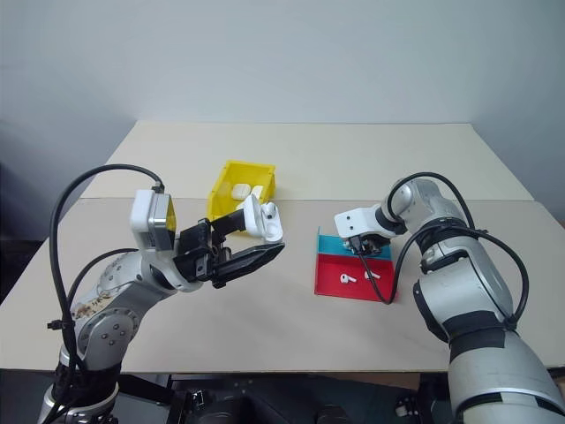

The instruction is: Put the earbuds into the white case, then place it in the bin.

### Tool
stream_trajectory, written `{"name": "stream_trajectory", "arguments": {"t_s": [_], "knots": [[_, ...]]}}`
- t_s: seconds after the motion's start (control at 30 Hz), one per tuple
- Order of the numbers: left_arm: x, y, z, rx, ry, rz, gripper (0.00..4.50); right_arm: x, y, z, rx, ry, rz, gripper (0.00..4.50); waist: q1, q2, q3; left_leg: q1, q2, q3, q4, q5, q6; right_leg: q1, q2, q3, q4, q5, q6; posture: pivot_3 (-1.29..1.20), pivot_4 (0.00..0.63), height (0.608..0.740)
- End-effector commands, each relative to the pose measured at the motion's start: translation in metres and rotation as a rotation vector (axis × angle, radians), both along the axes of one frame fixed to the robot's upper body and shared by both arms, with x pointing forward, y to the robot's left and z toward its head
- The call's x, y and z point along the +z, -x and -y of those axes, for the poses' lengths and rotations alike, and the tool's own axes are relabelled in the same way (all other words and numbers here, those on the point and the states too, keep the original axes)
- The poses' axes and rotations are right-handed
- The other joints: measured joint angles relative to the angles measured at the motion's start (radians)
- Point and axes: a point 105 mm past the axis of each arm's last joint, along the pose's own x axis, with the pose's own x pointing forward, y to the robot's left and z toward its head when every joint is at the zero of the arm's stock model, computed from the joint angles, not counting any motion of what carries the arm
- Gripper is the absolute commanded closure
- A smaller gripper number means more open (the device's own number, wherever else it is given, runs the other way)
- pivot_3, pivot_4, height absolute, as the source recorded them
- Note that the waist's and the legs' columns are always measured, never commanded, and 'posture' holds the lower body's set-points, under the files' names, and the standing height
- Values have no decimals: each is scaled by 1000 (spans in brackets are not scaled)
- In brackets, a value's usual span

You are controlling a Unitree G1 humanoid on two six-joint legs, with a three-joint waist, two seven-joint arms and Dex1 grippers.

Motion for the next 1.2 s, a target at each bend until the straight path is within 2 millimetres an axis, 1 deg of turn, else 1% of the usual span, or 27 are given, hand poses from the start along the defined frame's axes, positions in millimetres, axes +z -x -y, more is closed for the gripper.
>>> {"name": "stream_trajectory", "arguments": {"t_s": [0.03, 0.13, 0.2, 0.33, 0.63, 0.93, 1.2], "knots": [[8, 5, -2, 0, 14, 44, 1686, 6, -1, -1, -7, -8, 8, 2618, 0, 0, 0, 0, 0, 0, 0, 0, 0, 0, 0, 0, 0, 0, 0, 0, 150, 740], [9, 4, -2, 2, 15, 46, 1686, 13, -3, -8, 9, -40, 18, 2618, 0, 0, 0, 0, 0, 0, 0, 0, 0, 0, 0, 0, 0, 0, 0, 0, 150, 740], [9, 4, -2, 2, 14, 48, 1686, 14, -3, -11, 19, -39, 23, 2618, -1, 0, 0, 0, 0, 0, -1, 0, 0, 0, 0, 0, 0, 0, 0, 0, 150, 740], [9, 3, -3, 4, 15, 50, 1686, 12, -6, -13, 20, -27, 44, 2618, -1, 0, 0, 0, 0, 0, -1, 0, 0, 0, 0, 0, 0, 0, 0, 0, 150, 740], [10, 4, -3, 13, 13, 50, 1686, 19, -11, -17, 22, -25, 84, 2618, -1, 0, 0, 0, 0, 0, -1, 0, 0, -1, 0, 0, 0, 0, 0, 0, 150, 740], [10, 5, -4, 20, 13, 52, 1686, 15, -10, -22, 45, -18, 85, 2618, -2, 0, 0, 0, 0, 0, -2, 0, 0, -1, 0, 0, -1, 0, 0, 0, 150, 740], [10, 7, -4, 29, 11, 56, 1686, 8, -11, -22, 42, -5, 87, 2618, -2, 0, 0, 0, 0, 0, -2, 0, 0, -1, 0, 0, 0, 0, 0, 0, 150, 740]]}}
